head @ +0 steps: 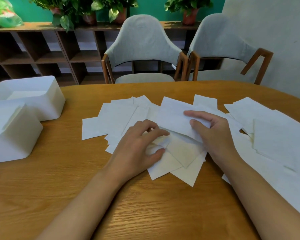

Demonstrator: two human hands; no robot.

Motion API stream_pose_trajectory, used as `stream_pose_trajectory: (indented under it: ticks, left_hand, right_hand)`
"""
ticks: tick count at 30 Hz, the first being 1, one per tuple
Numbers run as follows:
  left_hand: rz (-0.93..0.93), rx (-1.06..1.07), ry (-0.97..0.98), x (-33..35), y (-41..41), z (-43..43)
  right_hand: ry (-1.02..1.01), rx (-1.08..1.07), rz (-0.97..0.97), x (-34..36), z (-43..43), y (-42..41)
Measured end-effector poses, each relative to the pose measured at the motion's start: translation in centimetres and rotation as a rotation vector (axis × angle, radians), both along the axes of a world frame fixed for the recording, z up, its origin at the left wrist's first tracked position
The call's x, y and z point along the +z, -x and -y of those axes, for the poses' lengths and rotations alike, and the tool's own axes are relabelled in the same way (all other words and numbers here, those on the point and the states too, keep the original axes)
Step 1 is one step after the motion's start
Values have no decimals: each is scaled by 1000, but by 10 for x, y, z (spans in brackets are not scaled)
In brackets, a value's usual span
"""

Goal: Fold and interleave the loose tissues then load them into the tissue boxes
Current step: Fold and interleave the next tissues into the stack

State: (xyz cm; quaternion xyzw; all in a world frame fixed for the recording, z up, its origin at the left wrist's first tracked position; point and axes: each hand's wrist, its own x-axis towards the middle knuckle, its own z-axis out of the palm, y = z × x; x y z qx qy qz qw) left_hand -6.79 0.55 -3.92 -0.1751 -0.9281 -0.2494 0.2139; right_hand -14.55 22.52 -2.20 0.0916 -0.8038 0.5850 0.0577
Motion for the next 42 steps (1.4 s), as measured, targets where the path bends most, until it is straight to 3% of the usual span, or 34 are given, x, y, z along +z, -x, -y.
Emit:
stream_pose_trajectory:
  ticks: [4, 13, 16, 23, 26, 31, 33, 36, 42]
  left_hand:
    - [-81, -42, 46, -7, 6, -5]
    - [15, 11, -295, 11, -14, 6]
    - [58, 39, -514, 22, -18, 3]
    - [18, 85, -830, 33, -15, 7]
    - [38, 108, -932, 35, -15, 11]
    - [111, 141, -1064, 34, -14, 9]
    - [126, 164, -1123, 33, -13, 8]
    - [164, 183, -1117, 34, -13, 7]
    - [342, 131, -1076, 31, -12, 10]
  right_hand:
    - [1, 11, -2, -1, 0, 2]
    - [-42, 16, -31, -2, 0, 2]
    - [-56, 42, -26, 0, -1, 3]
    - [77, 86, -40, 8, 2, -4]
    - [-14, 102, -75, 10, 0, -3]
    - [5, 333, -20, 12, 13, -20]
    - [-7, 326, -33, 10, 21, -26]
    - [25, 195, -16, 8, 25, -28]
    - [72, 149, 17, 8, 19, -23]
